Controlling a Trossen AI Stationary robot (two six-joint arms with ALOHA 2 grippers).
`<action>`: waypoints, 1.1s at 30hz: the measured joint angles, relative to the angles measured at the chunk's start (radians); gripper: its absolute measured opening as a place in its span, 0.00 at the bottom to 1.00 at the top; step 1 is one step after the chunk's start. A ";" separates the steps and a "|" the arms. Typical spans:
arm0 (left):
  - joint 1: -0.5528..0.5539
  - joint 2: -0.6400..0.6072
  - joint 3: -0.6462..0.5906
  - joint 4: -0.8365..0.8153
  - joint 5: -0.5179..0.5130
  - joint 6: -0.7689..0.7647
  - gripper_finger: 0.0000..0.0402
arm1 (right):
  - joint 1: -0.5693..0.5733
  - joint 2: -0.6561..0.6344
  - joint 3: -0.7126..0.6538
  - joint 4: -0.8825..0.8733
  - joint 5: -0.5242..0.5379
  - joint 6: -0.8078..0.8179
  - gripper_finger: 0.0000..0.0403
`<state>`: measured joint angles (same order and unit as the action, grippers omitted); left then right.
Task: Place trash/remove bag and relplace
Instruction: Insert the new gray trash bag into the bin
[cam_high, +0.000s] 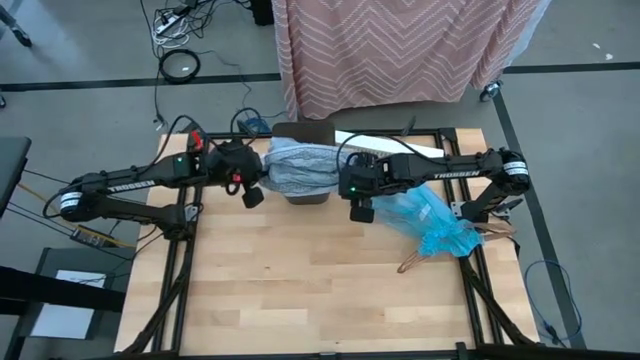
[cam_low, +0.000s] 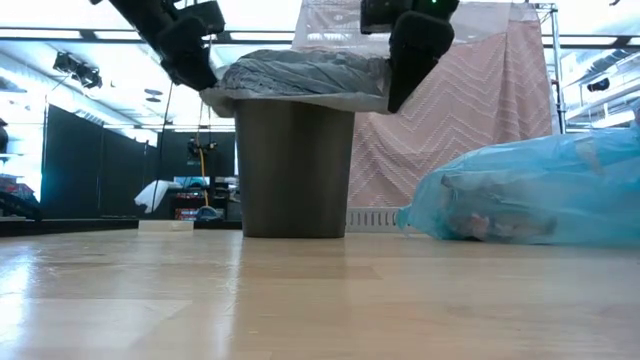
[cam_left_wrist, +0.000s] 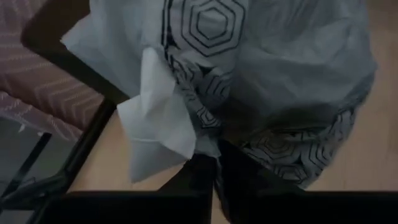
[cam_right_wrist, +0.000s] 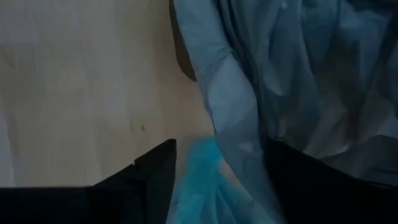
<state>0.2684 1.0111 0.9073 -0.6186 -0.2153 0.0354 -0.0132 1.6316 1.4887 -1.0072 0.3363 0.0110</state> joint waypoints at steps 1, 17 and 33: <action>0.000 0.000 0.000 -0.003 0.001 0.012 0.09 | 0.000 -0.003 0.000 0.000 0.000 -0.011 0.59; 0.023 -0.062 0.000 -0.013 0.098 0.087 0.19 | -0.022 -0.092 0.000 0.119 0.013 -0.040 0.71; 0.047 -0.048 -0.014 -0.005 0.196 0.122 0.50 | -0.031 -0.158 0.001 0.199 0.035 -0.041 0.75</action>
<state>0.3153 0.9628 0.8936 -0.6236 -0.0195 0.1574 -0.0441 1.4732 1.4895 -0.8086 0.3710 -0.0303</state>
